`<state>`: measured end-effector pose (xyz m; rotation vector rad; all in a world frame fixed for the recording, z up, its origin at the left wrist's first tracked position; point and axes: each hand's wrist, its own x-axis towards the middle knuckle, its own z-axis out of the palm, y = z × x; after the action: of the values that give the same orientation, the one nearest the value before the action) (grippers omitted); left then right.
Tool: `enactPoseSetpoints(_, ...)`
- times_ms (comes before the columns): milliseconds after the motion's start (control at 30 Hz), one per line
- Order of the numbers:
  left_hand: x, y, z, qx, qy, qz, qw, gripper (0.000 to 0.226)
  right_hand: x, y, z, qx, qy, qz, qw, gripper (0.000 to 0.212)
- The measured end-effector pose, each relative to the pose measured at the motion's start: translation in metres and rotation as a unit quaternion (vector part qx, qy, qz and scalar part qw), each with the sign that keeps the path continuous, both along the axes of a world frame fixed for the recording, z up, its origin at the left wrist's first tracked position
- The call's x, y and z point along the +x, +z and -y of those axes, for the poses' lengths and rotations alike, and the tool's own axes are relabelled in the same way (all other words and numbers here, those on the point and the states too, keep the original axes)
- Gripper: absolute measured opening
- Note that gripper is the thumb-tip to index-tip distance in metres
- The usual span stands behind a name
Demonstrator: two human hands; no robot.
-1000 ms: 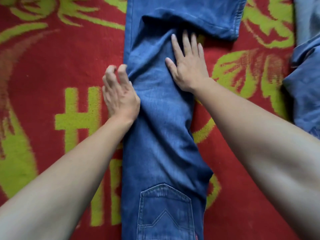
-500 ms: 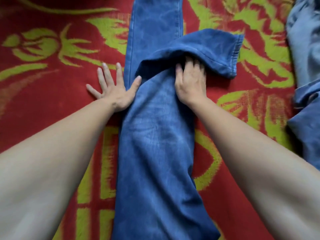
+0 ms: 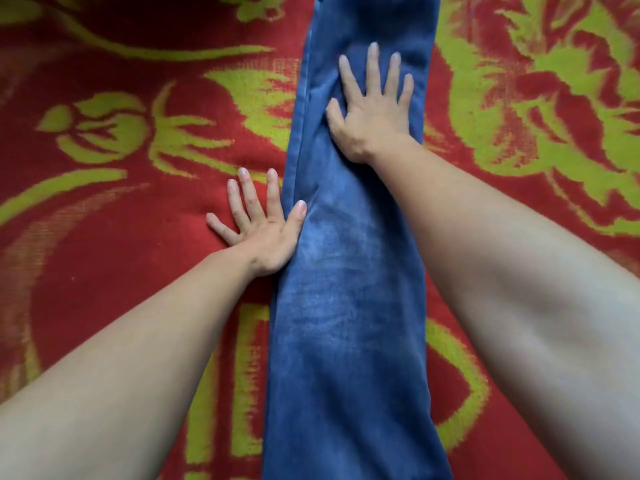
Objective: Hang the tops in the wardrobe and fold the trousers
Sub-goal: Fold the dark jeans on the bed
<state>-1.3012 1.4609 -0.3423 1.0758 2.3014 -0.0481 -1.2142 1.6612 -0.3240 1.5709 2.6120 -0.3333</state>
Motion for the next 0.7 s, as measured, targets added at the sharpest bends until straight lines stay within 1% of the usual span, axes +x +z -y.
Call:
enactPoseSetpoints(133,-0.003,-0.002,0.002,0.002,0.003,-0.004,1.000,0.072,-0.004,-0.002,0.000,-0.023,0.002,0.003,1.000,0.069)
enactPoseSetpoints(200,-0.003,-0.003,0.002,0.005,0.004,-0.003,1.000,0.072,-0.002,0.004,0.002,-0.017,-0.001,-0.005,1.000,0.067)
enactPoseSetpoints(333,-0.005,-0.005,-0.002,0.025,0.005,-0.010,1.000,0.071,-0.001,0.016,0.022,0.099,0.009,-0.084,0.991,0.058)
enactPoseSetpoints(367,-0.006,-0.005,-0.003,0.032,0.007,-0.015,0.999,0.070,0.000,0.018,0.027,0.104,0.028,-0.105,0.989,0.054)
enactPoseSetpoints(400,-0.006,-0.006,-0.003,0.039,0.008,-0.023,0.999,0.070,0.000,0.020,0.032,0.086,0.060,-0.108,0.989,0.052)
enactPoseSetpoints(467,-0.005,-0.010,-0.001,0.058,0.013,-0.055,0.997,0.069,0.006,0.017,0.041,0.038,0.126,-0.077,0.988,0.053)
enactPoseSetpoints(533,-0.004,-0.012,-0.001,0.073,0.019,-0.077,0.994,0.067,0.017,0.015,0.050,0.000,0.151,-0.068,0.986,0.056)
enactPoseSetpoints(600,-0.004,-0.013,-0.003,0.080,0.019,-0.078,0.994,0.065,0.033,0.017,0.067,-0.012,0.133,-0.067,0.989,0.057)
enactPoseSetpoints(700,-0.008,-0.005,-0.003,0.086,0.005,-0.046,0.995,0.065,0.064,0.023,0.111,0.003,0.067,-0.094,0.993,0.056)
